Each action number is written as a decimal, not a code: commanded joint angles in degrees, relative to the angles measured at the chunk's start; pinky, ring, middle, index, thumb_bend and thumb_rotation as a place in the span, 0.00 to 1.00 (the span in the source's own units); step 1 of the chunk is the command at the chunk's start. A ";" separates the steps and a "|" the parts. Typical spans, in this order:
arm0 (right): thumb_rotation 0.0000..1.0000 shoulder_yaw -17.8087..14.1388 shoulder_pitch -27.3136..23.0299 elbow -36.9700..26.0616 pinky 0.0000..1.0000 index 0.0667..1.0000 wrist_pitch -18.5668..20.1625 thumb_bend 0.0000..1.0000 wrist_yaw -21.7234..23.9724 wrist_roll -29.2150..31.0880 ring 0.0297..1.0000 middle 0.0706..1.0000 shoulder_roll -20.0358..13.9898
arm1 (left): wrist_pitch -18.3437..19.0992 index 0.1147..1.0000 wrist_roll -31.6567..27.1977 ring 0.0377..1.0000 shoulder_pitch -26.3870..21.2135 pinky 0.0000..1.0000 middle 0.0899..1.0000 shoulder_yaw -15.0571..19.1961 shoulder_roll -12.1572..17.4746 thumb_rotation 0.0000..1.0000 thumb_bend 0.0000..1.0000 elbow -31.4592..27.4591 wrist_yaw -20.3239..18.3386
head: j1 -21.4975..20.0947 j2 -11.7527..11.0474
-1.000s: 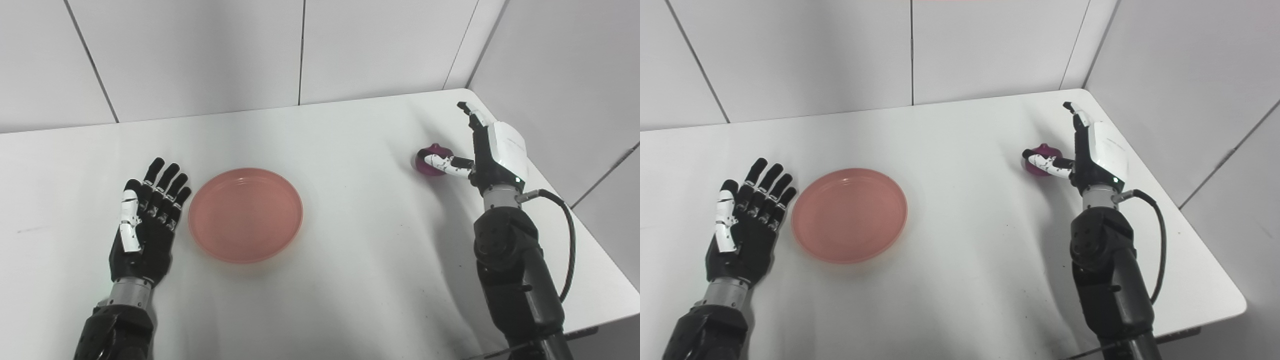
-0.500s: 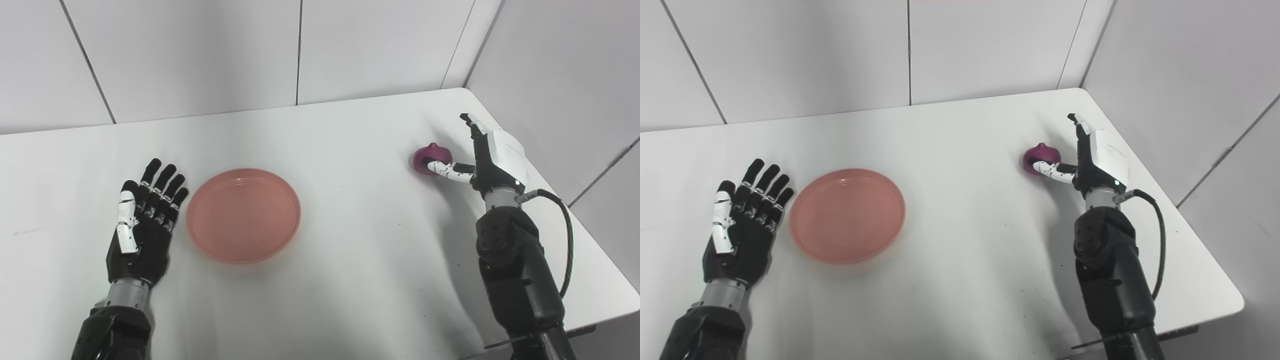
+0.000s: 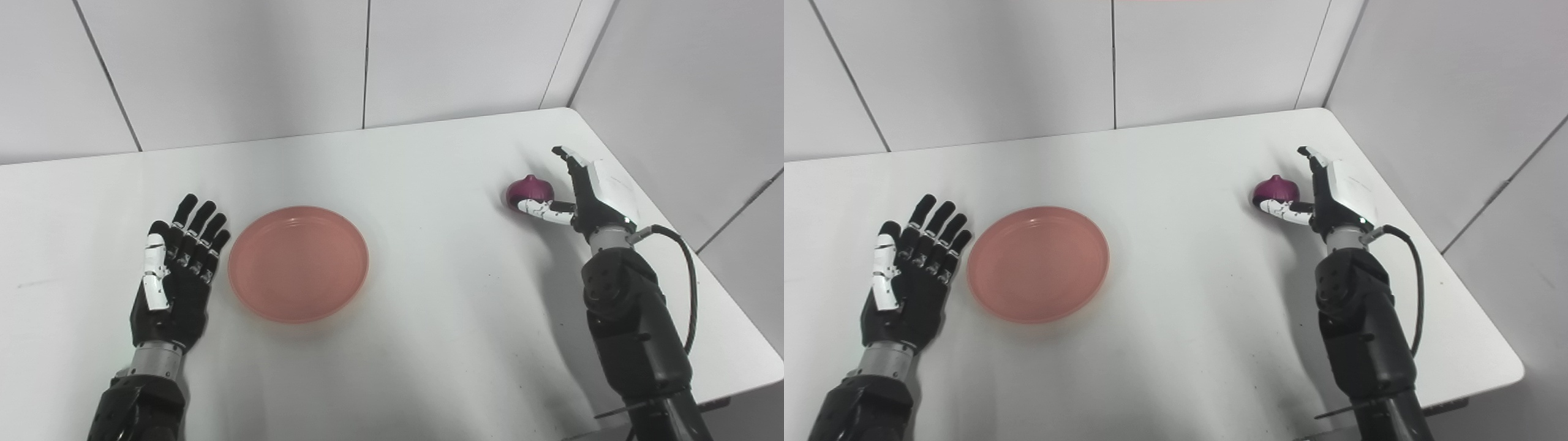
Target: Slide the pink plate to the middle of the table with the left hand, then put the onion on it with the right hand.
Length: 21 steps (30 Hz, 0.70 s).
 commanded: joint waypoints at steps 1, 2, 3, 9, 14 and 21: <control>0.52 -0.11 -2.23 -0.75 0.71 0.89 0.10 1.00 -0.71 -0.13 0.82 0.88 -1.47 | 0.93 0.91 0.24 0.93 1.66 0.96 0.92 0.17 0.19 1.00 0.41 2.33 0.43 | -0.07 0.03; 0.52 -0.06 -2.35 -0.75 0.72 0.89 0.15 1.00 -0.42 -0.16 0.83 0.88 -1.44 | 0.89 0.90 0.22 0.93 1.67 0.96 0.91 0.19 0.21 1.00 0.41 2.35 0.40 | -0.07 0.04; 0.51 0.04 -2.47 -0.68 0.72 0.89 0.18 1.00 -0.14 -0.22 0.83 0.88 -1.49 | 0.86 0.90 0.19 0.93 1.67 0.96 0.91 0.19 0.24 1.00 0.41 2.34 0.31 | -0.11 0.09; 0.53 0.53 -3.17 0.32 0.72 0.89 0.20 1.00 1.45 -0.76 0.83 0.88 -1.94 | 1.45 0.90 0.30 0.92 1.81 0.96 0.91 0.09 0.12 1.00 0.41 1.62 0.66 | 0.00 0.19; 0.53 0.78 -3.70 1.23 0.72 0.89 0.21 1.00 3.25 -1.41 0.83 0.88 -2.02 | 1.40 0.91 0.18 0.93 1.80 0.96 0.91 0.19 0.14 1.00 0.41 1.81 0.62 | 0.01 0.24; 0.50 0.99 -4.17 2.33 0.73 0.89 0.19 1.00 3.14 -0.91 0.84 0.88 -2.09 | 1.06 0.90 -0.04 0.93 1.81 0.96 0.91 0.27 0.15 1.00 0.41 2.05 0.27 | 0.04 0.26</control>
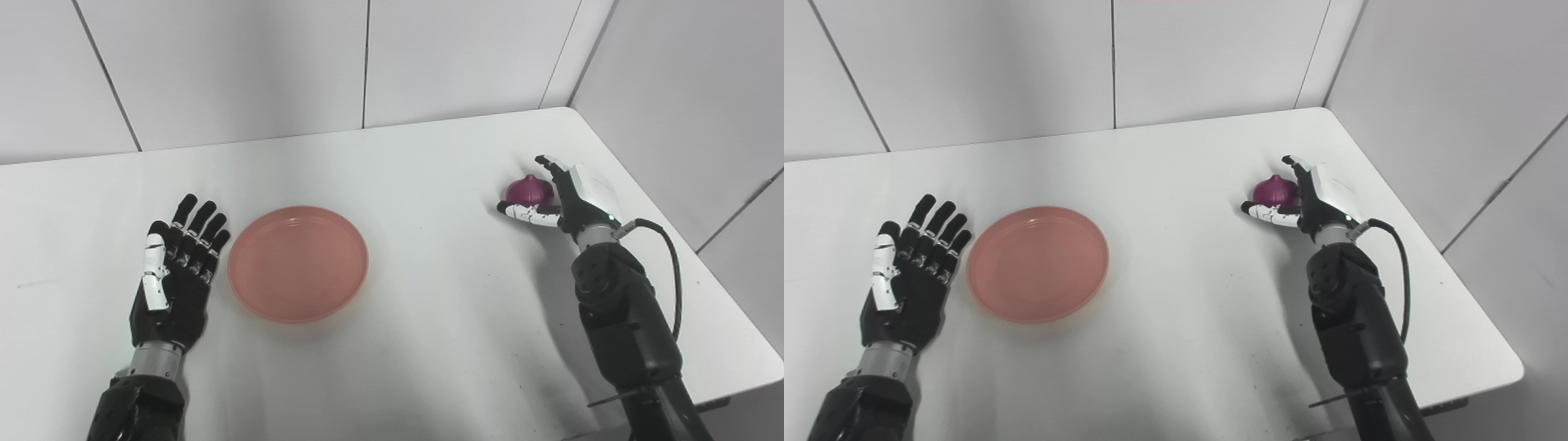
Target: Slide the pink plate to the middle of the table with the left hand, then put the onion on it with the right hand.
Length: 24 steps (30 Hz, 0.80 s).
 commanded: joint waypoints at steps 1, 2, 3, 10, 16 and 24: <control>0.50 -0.28 -2.34 -0.57 0.73 0.89 0.18 1.00 -0.67 -0.50 0.84 0.88 -1.67 | 1.16 0.90 -0.08 0.93 1.83 0.96 0.92 0.21 0.16 1.00 0.41 1.97 0.35 | 0.14 0.09; 0.49 -0.27 -2.41 -0.41 0.73 0.89 0.18 1.00 -0.69 -0.35 0.84 0.88 -1.69 | 1.30 0.90 -0.03 0.93 1.88 0.96 0.92 0.15 0.19 1.00 0.41 1.78 0.37 | 0.14 0.11; 0.49 -0.17 -2.47 -0.17 0.73 0.89 0.17 1.00 -0.79 -0.25 0.84 0.88 -1.80 | 1.31 0.90 0.02 0.93 1.91 0.96 0.92 0.08 0.25 1.00 0.41 1.67 0.32 | 0.13 0.12; 0.47 0.13 -2.73 0.47 0.72 0.88 0.18 1.00 -0.55 -0.78 0.83 0.88 -2.39 | 1.63 0.90 0.03 0.92 1.94 0.95 0.91 0.16 0.15 1.00 0.41 1.43 0.66 | 0.23 0.23; 0.41 0.12 -2.59 0.72 0.71 0.87 0.18 0.99 -1.29 -0.84 0.82 0.86 -2.90 | 1.72 0.90 -0.05 0.92 2.03 0.95 0.91 0.09 0.19 1.00 0.41 1.06 0.57 | 0.15 0.35; 0.33 -0.42 -2.24 0.25 0.71 0.84 0.19 0.93 -1.81 -0.11 0.82 0.85 -2.84 | 1.79 0.90 0.14 0.92 2.06 0.96 0.91 0.00 0.20 1.00 0.41 0.87 0.68 | 0.31 0.59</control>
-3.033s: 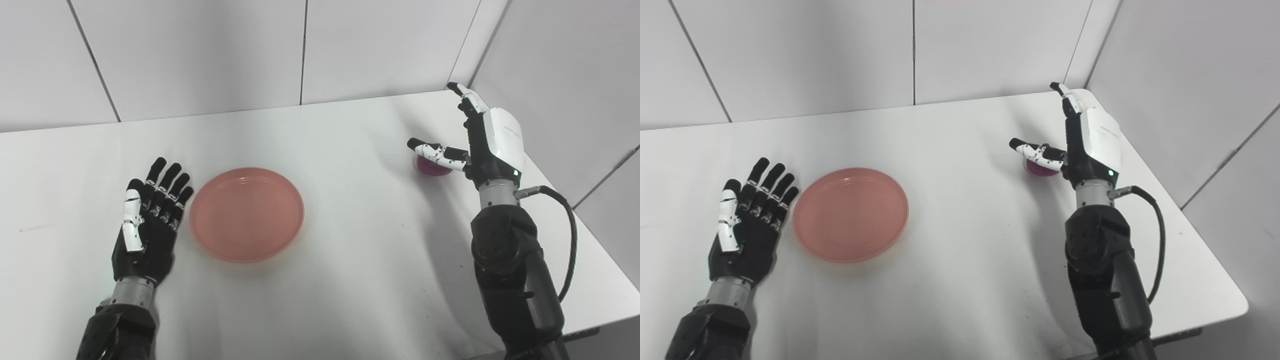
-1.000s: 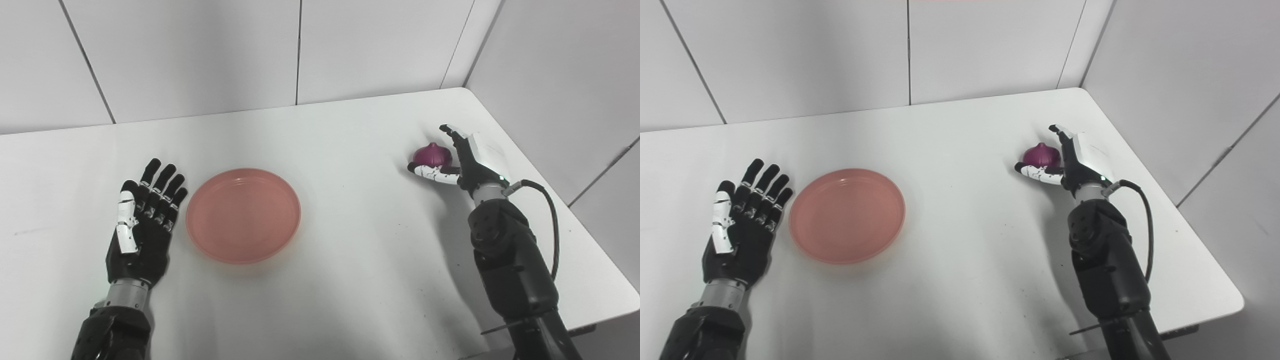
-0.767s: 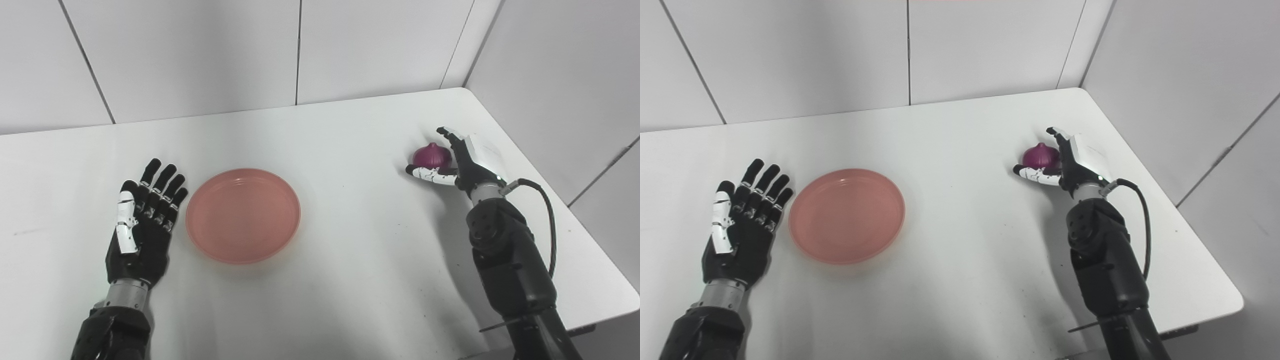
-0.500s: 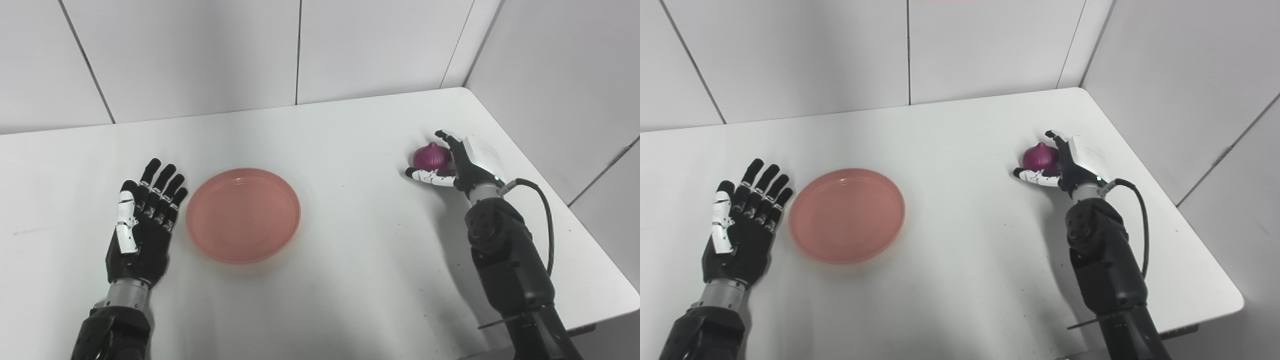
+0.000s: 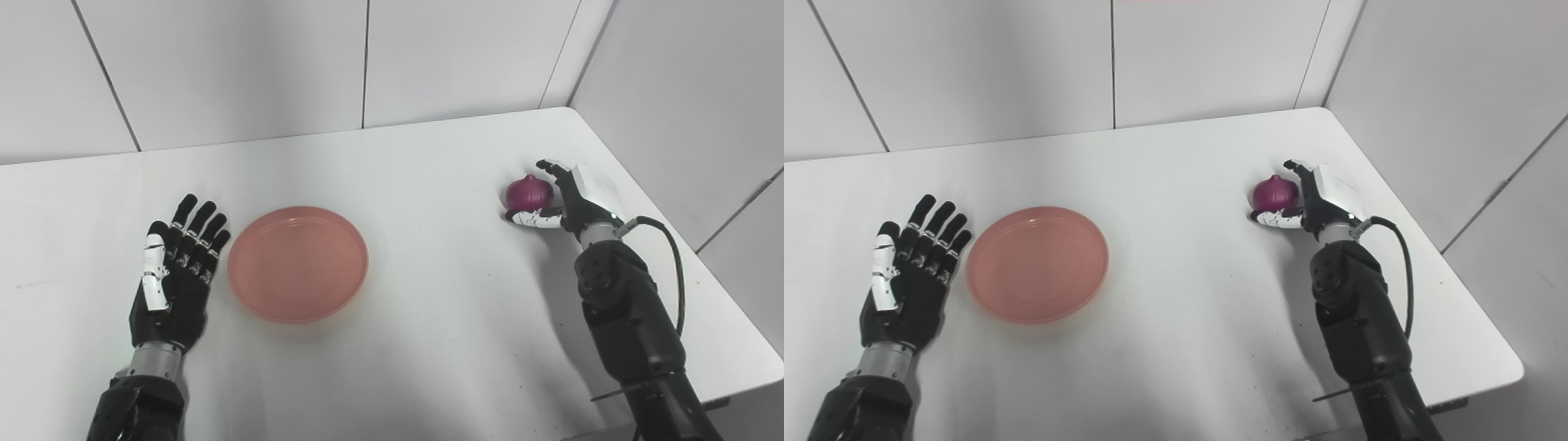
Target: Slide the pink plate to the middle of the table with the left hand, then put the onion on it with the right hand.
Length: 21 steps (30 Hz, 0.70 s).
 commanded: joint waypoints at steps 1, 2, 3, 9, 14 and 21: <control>0.34 -0.85 -1.84 -1.50 0.71 0.83 0.18 0.92 -1.36 -0.45 0.82 0.85 -1.36 | 1.73 0.90 0.23 0.92 2.03 0.96 0.91 0.01 0.22 1.00 0.41 1.23 0.69 | 0.04 -0.03; 0.34 -0.86 -1.80 -1.51 0.71 0.83 0.18 0.92 -1.48 -0.35 0.82 0.85 -1.36 | 1.68 0.90 0.27 0.92 2.02 0.96 0.91 -0.01 0.24 1.00 0.41 1.29 0.66 | 0.09 0.00; 0.34 -0.87 -1.78 -1.52 0.71 0.83 0.17 0.91 -1.55 -0.30 0.81 0.85 -1.34 | 1.64 0.90 0.29 0.92 2.01 0.96 0.91 -0.02 0.24 1.00 0.41 1.32 0.65 | 0.09 0.00; 0.34 -0.61 -1.90 -1.20 0.65 0.80 0.02 0.87 -2.46 0.65 0.76 0.80 -1.37 | 1.73 0.90 0.07 0.92 1.94 0.96 0.91 0.07 0.12 1.00 0.41 1.33 0.70 | 0.26 -0.05; 0.33 0.03 -2.19 -0.34 0.62 0.77 -0.32 0.86 -3.47 2.28 0.72 0.76 -1.61 | 2.02 0.91 0.25 0.93 2.00 0.96 0.92 -0.09 0.24 1.00 0.41 1.01 0.77 | 0.34 -0.03; 0.35 1.12 -2.68 0.60 0.62 0.76 -0.43 0.86 -4.36 3.89 0.72 0.76 -1.91 | 1.53 0.91 0.15 0.93 1.88 0.96 0.92 -0.04 0.36 1.00 0.41 1.71 0.40 | 0.38 -0.03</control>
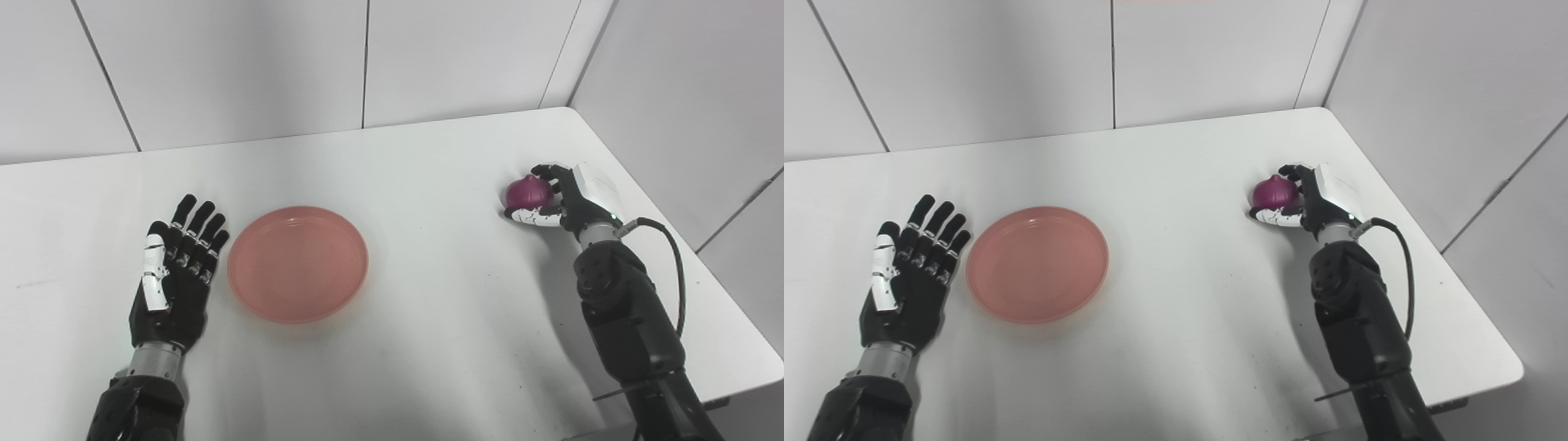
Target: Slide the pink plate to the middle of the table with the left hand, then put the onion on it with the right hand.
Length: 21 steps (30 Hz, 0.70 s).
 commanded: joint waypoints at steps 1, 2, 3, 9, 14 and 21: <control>0.35 0.26 -2.49 -0.31 0.62 0.76 -0.44 0.86 -1.68 0.42 0.72 0.76 -1.52 | 1.51 0.91 0.18 0.93 1.88 0.97 0.92 -0.02 0.32 1.00 0.41 1.66 0.36 | 0.20 0.04; 0.34 0.39 -2.53 -0.21 0.62 0.75 -0.44 0.86 -1.85 0.55 0.72 0.75 -1.58 | 1.49 0.91 0.18 0.93 1.88 0.97 0.92 -0.05 0.33 1.00 0.41 1.68 0.33 | 0.20 0.04; 0.34 0.46 -2.58 -0.03 0.62 0.75 -0.53 0.86 -2.05 0.89 0.72 0.75 -1.59 | 1.62 0.91 0.13 0.93 1.91 0.97 0.92 -0.01 0.25 1.00 0.41 1.54 0.47 | 0.25 0.08; 0.30 1.29 -2.78 0.57 0.54 0.70 -0.54 0.81 -3.07 1.45 0.63 0.69 -1.98 | 1.72 0.91 0.32 0.92 2.04 0.96 0.91 -0.11 0.20 1.00 0.41 1.15 0.66 | 0.24 0.13; 0.21 1.96 -3.27 1.43 0.48 0.60 0.01 0.77 -2.27 1.25 0.55 0.60 -2.51 | 1.97 0.91 0.13 0.93 2.23 0.96 0.92 -0.20 0.15 1.00 0.42 0.71 0.67 | 0.24 0.13; 0.12 2.41 -3.72 2.19 0.39 0.55 0.21 0.74 -0.07 -0.62 0.48 0.53 -2.68 | 2.18 0.91 -0.07 0.93 2.30 0.96 0.91 -0.08 0.03 1.00 0.42 0.58 0.80 | 0.28 0.17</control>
